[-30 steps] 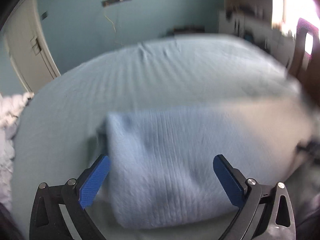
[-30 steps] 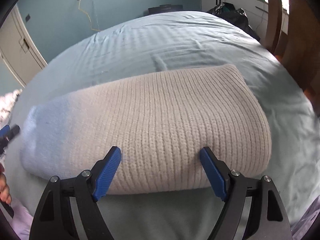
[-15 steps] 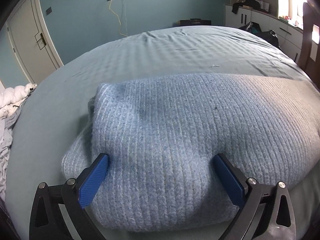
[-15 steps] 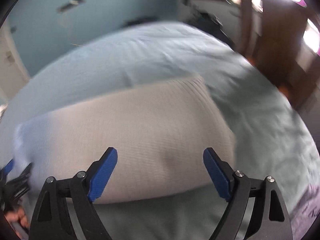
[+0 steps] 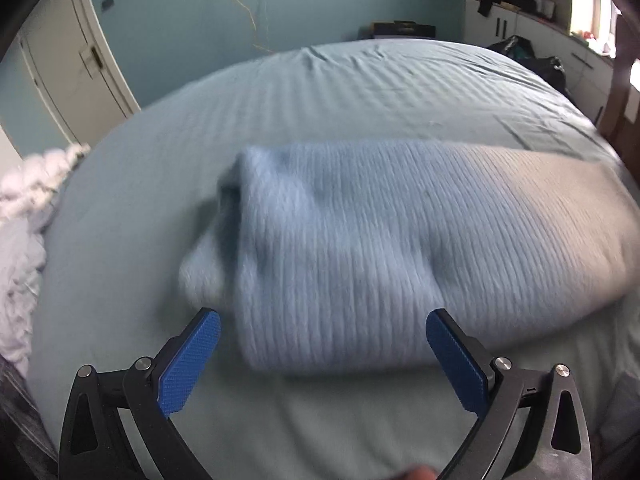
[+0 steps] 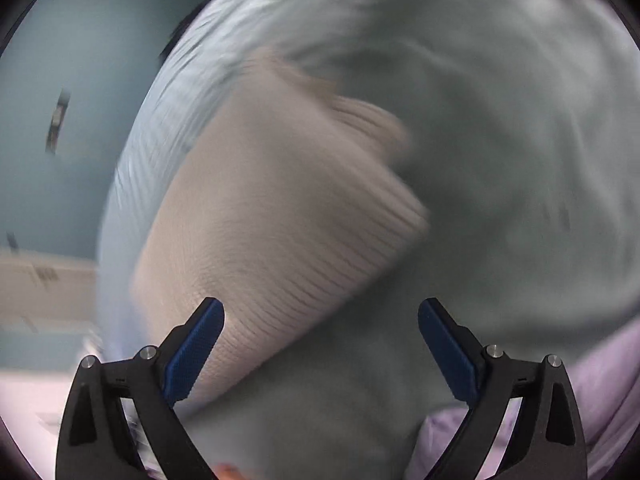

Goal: Fold small clothes
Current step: 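Grasp the end of the folded sweater with the right gripper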

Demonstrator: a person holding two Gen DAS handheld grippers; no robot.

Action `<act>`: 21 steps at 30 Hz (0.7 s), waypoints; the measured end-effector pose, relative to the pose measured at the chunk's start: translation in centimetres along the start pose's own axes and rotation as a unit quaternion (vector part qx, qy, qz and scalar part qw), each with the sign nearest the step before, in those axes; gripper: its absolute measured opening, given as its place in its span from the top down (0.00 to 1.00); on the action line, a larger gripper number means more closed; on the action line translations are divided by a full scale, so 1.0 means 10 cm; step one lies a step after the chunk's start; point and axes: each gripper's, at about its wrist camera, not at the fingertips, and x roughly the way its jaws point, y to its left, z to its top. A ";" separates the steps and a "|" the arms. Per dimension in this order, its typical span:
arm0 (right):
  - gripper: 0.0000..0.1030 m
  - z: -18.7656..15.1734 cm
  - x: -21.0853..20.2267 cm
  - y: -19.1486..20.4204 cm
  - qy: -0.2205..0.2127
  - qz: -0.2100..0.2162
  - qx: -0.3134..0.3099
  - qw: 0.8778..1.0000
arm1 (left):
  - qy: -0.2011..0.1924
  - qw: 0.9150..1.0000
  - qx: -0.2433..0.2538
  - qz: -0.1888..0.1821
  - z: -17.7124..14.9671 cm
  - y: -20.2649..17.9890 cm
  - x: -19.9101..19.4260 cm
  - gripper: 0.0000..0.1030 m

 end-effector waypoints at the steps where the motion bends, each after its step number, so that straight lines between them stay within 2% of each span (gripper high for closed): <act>1: 0.07 -0.04 0.04 -0.08 0.018 0.022 0.019 0.999 | -0.002 1.000 0.001 -0.008 -0.06 0.01 0.00 0.00; 3: 0.07 -0.08 0.15 -0.21 0.049 0.077 0.057 0.994 | -0.002 1.000 0.012 0.004 -0.12 0.00 0.03 0.00; 5: 0.07 -0.06 0.25 -0.28 0.061 0.115 0.085 0.988 | 0.009 1.000 0.015 0.019 -0.11 -0.02 0.09 0.00; 7: 0.07 -0.02 0.33 -0.31 0.064 0.144 0.097 0.983 | 0.013 1.000 0.004 0.011 -0.07 0.00 0.11 0.00; 10: 0.07 0.02 0.44 -0.32 0.055 0.171 0.110 0.978 | 0.022 1.000 -0.017 -0.006 -0.05 0.04 0.16 0.00; 13: 0.06 0.09 0.50 -0.33 0.031 0.188 0.122 0.974 | 0.030 0.999 -0.024 -0.003 -0.03 0.07 0.23 0.00; 16: 0.06 0.09 0.49 -0.30 0.005 0.188 0.118 0.975 | 0.035 0.999 -0.030 -0.012 0.01 0.09 0.29 0.00; 18: 0.06 0.09 0.36 -0.22 -0.018 0.169 0.083 0.982 | 0.037 0.999 -0.030 -0.015 0.02 0.09 0.31 0.00; 21: 0.07 0.12 0.32 0.04 -0.051 0.116 0.008 0.992 | 0.037 0.999 -0.034 -0.018 0.04 0.12 0.34 0.00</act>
